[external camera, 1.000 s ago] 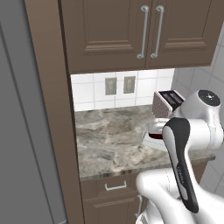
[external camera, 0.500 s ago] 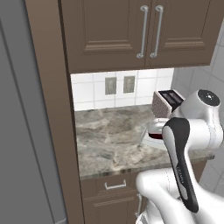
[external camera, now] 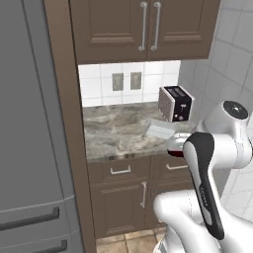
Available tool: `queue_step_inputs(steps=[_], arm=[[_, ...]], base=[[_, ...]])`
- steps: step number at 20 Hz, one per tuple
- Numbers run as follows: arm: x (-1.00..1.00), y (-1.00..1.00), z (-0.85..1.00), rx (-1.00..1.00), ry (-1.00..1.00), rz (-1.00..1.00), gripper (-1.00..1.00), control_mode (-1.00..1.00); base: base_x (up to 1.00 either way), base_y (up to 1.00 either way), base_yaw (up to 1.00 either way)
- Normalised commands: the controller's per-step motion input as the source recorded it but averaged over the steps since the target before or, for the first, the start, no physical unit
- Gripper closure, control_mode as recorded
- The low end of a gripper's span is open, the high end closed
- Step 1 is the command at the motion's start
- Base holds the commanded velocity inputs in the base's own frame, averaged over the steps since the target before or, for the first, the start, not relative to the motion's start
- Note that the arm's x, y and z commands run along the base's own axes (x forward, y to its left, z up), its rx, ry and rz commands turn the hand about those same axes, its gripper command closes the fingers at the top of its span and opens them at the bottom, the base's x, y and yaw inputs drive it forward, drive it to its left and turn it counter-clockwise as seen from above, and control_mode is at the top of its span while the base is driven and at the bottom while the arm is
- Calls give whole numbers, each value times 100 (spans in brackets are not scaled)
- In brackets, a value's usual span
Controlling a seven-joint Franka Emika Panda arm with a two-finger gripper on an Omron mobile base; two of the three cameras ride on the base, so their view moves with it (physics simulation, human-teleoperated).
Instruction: Pick the mug from the counter and place it inside the microwave. Then close the microwave.
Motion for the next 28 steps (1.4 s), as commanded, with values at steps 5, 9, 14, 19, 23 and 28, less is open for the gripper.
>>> queue_step_inputs(steps=[5, 9, 14, 19, 23, 28], arm=[[0, 0, 0, 0, 0, 0, 100, 100], [0, 0, 0, 0, 0, 0, 100, 100], [0, 0, 0, 0, 0, 0, 100, 100], [0, 0, 0, 0, 0, 0, 100, 100], [0, 0, 0, 0, 0, 0, 100, 100], [0, 0, 0, 0, 0, 0, 100, 100]], base=[[-82, 3, -2], [-23, -9, -16], [-40, -6, -27], [-55, 3, -20], [-74, 54, 0], [-56, 80, 0]])
